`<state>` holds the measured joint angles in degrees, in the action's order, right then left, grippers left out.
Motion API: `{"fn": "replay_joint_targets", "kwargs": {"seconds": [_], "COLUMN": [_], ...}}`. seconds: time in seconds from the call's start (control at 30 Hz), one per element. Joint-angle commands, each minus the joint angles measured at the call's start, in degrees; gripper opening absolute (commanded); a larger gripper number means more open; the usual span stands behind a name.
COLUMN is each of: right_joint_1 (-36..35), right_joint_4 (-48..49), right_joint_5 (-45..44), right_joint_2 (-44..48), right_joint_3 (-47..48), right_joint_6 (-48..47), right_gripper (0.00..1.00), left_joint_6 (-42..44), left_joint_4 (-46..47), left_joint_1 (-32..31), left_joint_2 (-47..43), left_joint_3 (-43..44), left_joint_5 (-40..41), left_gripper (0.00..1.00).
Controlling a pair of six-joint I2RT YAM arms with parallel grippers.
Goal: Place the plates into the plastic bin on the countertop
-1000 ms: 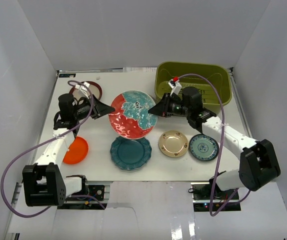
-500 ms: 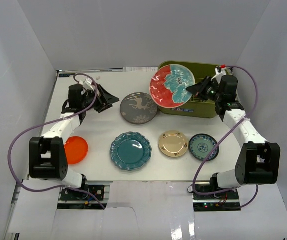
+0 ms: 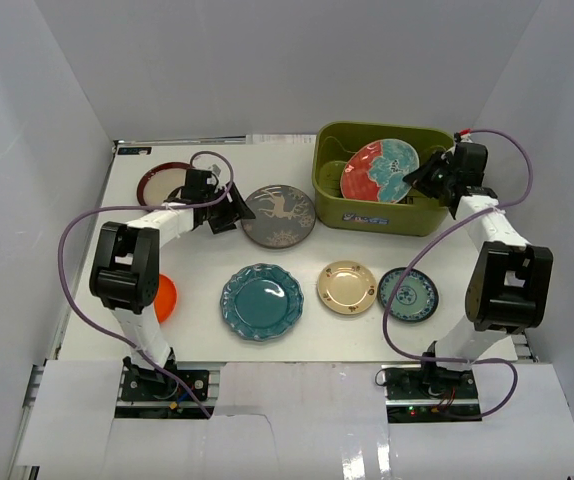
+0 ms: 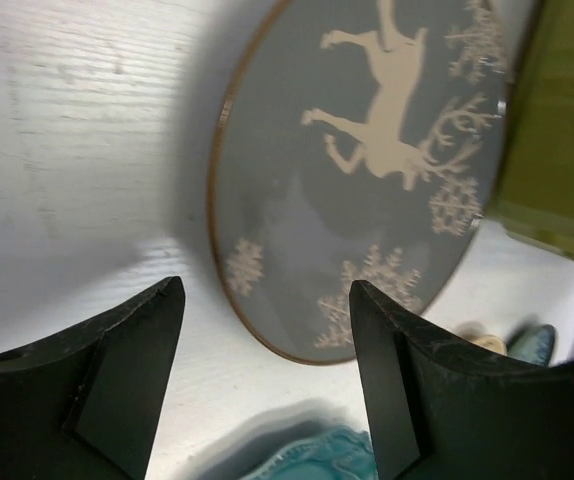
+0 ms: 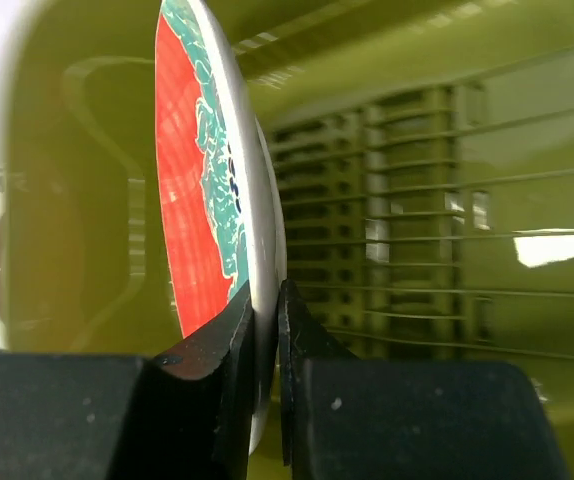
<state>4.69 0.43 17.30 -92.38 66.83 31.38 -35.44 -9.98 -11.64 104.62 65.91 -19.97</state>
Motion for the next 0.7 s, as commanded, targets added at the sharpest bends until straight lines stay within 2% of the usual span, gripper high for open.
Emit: {"fn": "replay_joint_targets", "kwargs": {"seconds": [0.0, 0.2, 0.27, 0.3, 0.33, 0.4, 0.43, 0.47, 0.5, 0.57, 0.67], "right_joint_1": [-0.21, -1.17, -1.79, -2.14, -2.23, -2.40, -2.58, -2.67, -2.84, -3.02, -3.19], "right_joint_4": [2.75, -5.34, -6.75, -8.15, -8.94, -9.82, -10.09, -10.44, -11.05, -11.32, -10.54], "right_joint_5": [-1.92, -4.37, -5.78, -7.44, -8.24, -10.00, -10.70, -11.93, -12.37, -12.47, -9.85], "right_joint_2": [-1.47, -7.72, -8.78, -8.96, -9.22, -9.31, -8.96, -8.70, -8.43, -7.03, -4.05], "right_joint_3": [7.69, 13.24, 14.12, 14.82, 15.08, 15.09, 15.00, 14.91, 14.82, 14.39, 12.63], "right_joint_6": [-3.77, -8.96, -9.93, -10.89, -11.16, -12.04, -12.21, -12.48, -12.74, -13.01, -12.83], "right_gripper": [0.08, 0.08, 0.18, 0.27, 0.44, 0.61, 0.75, 0.81, 0.91, 0.98, 0.98], "left_joint_6": [2.83, 3.71, 3.71, 3.80, 3.80, 3.63, 3.54, 3.36, 3.10, 2.84, 1.52], "left_joint_4": [-1.97, -1.98, -1.10, -0.75, -0.48, 0.39, 0.83, 1.27, 1.45, 2.41, 5.21], "left_joint_1": [-0.31, -0.49, -0.58, -0.66, -0.84, -0.84, -0.93, -0.93, -1.02, -1.02, -1.02], "left_joint_2": [0.76, 3.92, 4.45, 4.89, 5.24, 5.94, 6.21, 6.56, 7.35, 7.97, 8.50], "left_joint_3": [2.47, 3.44, 3.52, 3.61, 3.87, 3.96, 3.96, 4.05, 4.23, 4.23, 2.83], "left_joint_5": [5.72, 5.56, 5.29, 5.20, 5.11, 4.50, 4.06, 3.71, 3.53, 3.36, 2.30], "left_gripper": [0.77, 0.73, 0.73, 0.72, 0.72, 0.72, 0.72, 0.71, 0.71, 0.70, 0.64]}}
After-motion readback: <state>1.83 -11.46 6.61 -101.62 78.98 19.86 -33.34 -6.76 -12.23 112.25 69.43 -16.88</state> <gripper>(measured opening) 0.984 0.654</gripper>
